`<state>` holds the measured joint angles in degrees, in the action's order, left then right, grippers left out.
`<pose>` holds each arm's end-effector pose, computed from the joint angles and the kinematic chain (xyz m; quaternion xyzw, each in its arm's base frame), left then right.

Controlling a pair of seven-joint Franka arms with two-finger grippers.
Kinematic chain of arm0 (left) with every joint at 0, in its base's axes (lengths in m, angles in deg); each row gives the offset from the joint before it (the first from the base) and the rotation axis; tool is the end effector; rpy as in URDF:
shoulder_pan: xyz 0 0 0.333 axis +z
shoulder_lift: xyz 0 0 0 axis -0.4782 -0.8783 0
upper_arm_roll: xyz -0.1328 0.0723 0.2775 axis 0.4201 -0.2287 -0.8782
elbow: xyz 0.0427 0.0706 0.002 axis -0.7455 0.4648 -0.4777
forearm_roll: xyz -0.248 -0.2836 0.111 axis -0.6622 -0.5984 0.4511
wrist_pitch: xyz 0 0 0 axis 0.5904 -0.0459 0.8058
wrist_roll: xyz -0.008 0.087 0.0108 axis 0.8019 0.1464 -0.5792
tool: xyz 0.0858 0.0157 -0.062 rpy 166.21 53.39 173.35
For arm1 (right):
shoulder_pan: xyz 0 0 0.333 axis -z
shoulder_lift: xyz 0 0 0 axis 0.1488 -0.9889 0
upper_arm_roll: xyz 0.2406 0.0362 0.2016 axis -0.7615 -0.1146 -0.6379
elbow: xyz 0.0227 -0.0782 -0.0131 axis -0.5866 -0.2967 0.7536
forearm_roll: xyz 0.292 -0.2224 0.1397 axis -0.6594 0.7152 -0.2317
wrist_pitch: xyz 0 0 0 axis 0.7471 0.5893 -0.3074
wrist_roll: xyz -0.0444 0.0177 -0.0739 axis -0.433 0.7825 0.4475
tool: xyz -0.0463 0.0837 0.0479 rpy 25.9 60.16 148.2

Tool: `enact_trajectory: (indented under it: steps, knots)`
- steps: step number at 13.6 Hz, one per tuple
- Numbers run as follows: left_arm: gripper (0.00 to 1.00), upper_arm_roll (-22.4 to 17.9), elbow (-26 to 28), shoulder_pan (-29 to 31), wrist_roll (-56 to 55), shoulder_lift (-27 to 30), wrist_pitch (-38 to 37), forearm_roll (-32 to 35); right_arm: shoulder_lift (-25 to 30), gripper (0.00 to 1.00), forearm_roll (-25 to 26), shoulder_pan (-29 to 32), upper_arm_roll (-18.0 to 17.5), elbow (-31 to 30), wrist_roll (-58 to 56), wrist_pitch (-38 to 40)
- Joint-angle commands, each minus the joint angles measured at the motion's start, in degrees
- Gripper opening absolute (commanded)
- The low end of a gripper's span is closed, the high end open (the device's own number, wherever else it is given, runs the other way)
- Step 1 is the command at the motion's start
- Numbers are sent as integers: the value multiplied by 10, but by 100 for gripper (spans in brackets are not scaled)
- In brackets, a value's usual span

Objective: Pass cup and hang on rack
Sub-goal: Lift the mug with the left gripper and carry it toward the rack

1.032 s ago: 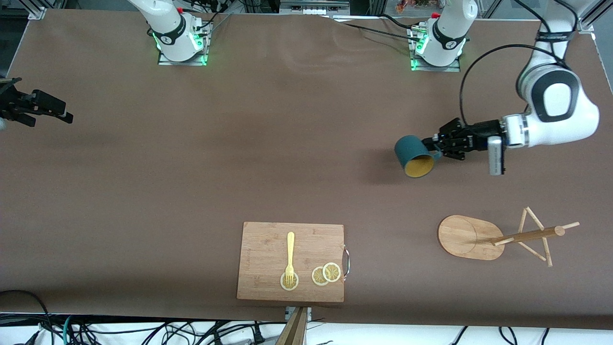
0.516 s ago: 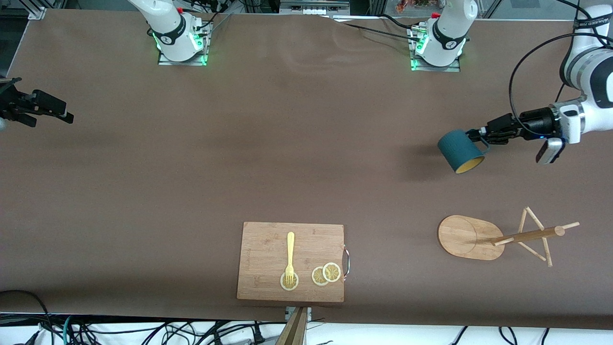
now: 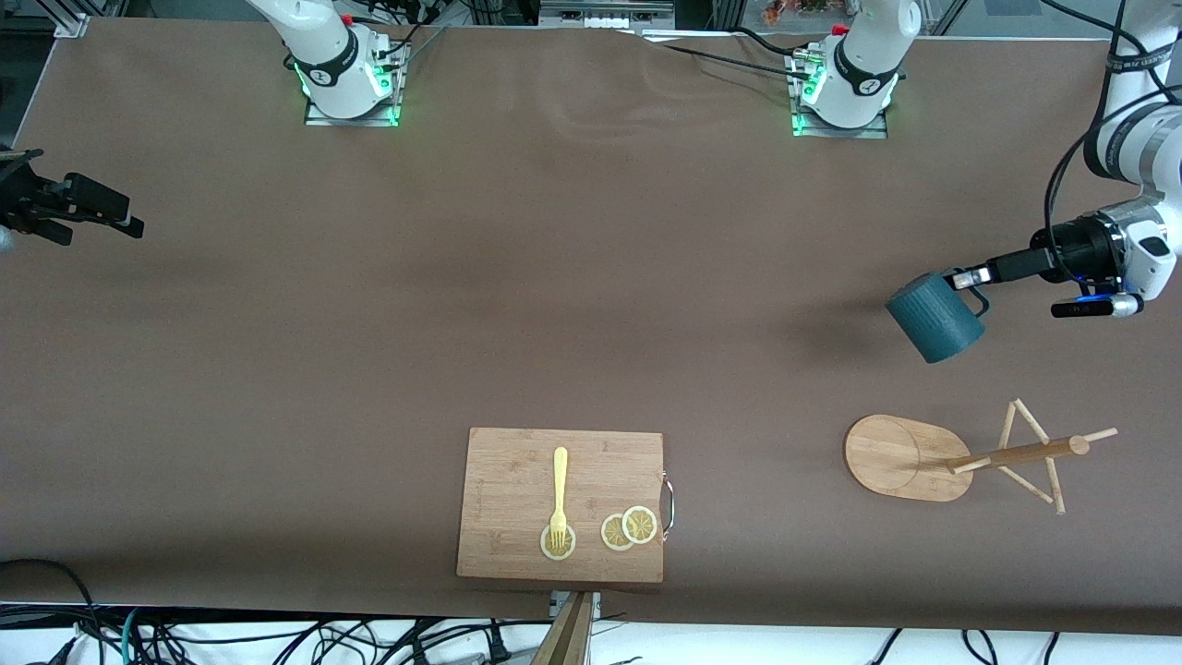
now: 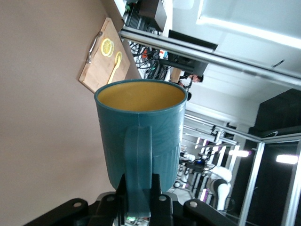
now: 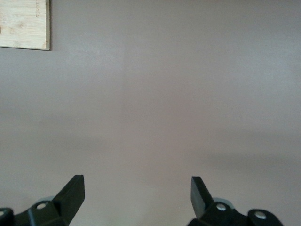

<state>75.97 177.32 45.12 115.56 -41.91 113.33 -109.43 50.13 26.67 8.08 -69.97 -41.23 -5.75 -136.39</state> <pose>0.5218 0.1434 0.3442 0.7259 0.2123 -0.0167 0.6540 0.5542 -0.0644 0.5743 -0.9980 -0.0312 0.0141 0.0522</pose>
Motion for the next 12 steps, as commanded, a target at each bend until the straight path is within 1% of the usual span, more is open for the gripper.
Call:
enact_trajectory:
  steps: [1, 2, 4, 5, 9, 12]
  knots:
    - [0, 3, -60, 30, -22, -64, -56, -39, 4, 100, -9, 0, 0, -1, -9, 5]
    - [0, 3, -68, 38, -21, -82, -66, -56, 3, 100, -9, 0, 0, -1, -9, 4]
    - [0, 3, -108, 48, -19, -120, -85, -70, 4, 100, -9, 0, 0, -1, -9, 5]
    - [0, 3, -117, 49, -19, -132, -88, -90, 4, 100, -9, 0, 0, -1, -9, 5]
    - [0, 3, -118, 50, -19, -165, -97, -140, 4, 100, -9, 0, 0, -1, -9, 5]
    - [0, 3, -122, 57, -15, -187, -99, -152, 3, 100, -9, 0, 0, -1, -9, 5]
